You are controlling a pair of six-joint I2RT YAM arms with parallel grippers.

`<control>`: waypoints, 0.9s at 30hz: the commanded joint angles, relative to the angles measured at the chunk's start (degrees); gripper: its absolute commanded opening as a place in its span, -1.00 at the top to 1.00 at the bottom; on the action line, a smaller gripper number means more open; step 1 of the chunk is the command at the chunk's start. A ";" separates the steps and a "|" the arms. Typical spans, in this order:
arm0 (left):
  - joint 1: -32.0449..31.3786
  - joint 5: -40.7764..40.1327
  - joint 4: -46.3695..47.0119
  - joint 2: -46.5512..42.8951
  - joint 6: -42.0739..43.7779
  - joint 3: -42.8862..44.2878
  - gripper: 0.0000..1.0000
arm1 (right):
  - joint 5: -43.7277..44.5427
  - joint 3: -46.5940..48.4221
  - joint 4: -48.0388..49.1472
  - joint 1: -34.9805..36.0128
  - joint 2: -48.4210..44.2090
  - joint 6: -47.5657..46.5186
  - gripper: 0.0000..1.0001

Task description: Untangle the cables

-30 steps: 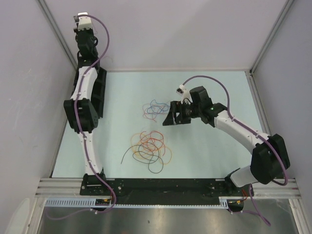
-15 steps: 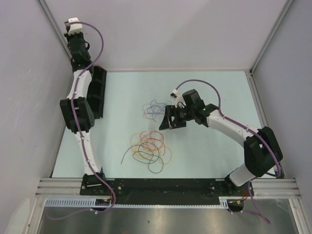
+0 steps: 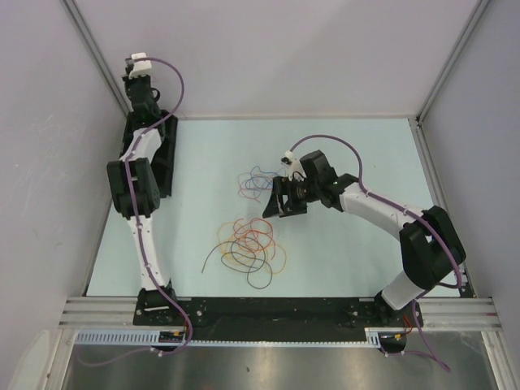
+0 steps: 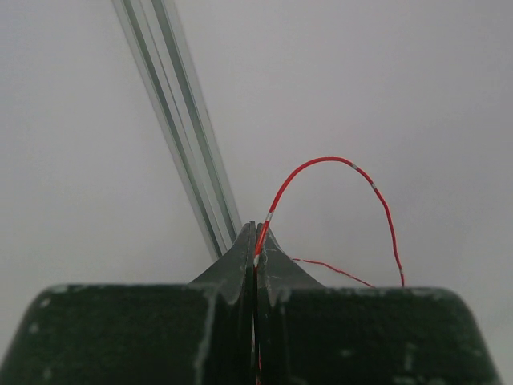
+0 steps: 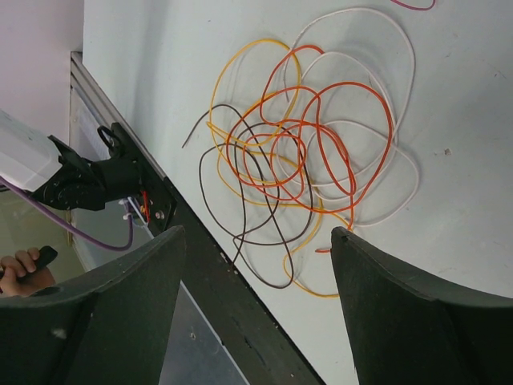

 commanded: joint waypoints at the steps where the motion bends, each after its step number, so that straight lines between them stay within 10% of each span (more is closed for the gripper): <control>1: 0.24 0.02 3.41 0.35 -0.06 -1.84 0.99 | -0.72 0.04 1.75 0.18 0.10 0.77 -0.54; 27: 8.06 9.68 -16.11 -8.51 -22.29 -8.69 0.99 | 2.18 0.04 -0.36 2.63 -1.22 0.24 -0.48</control>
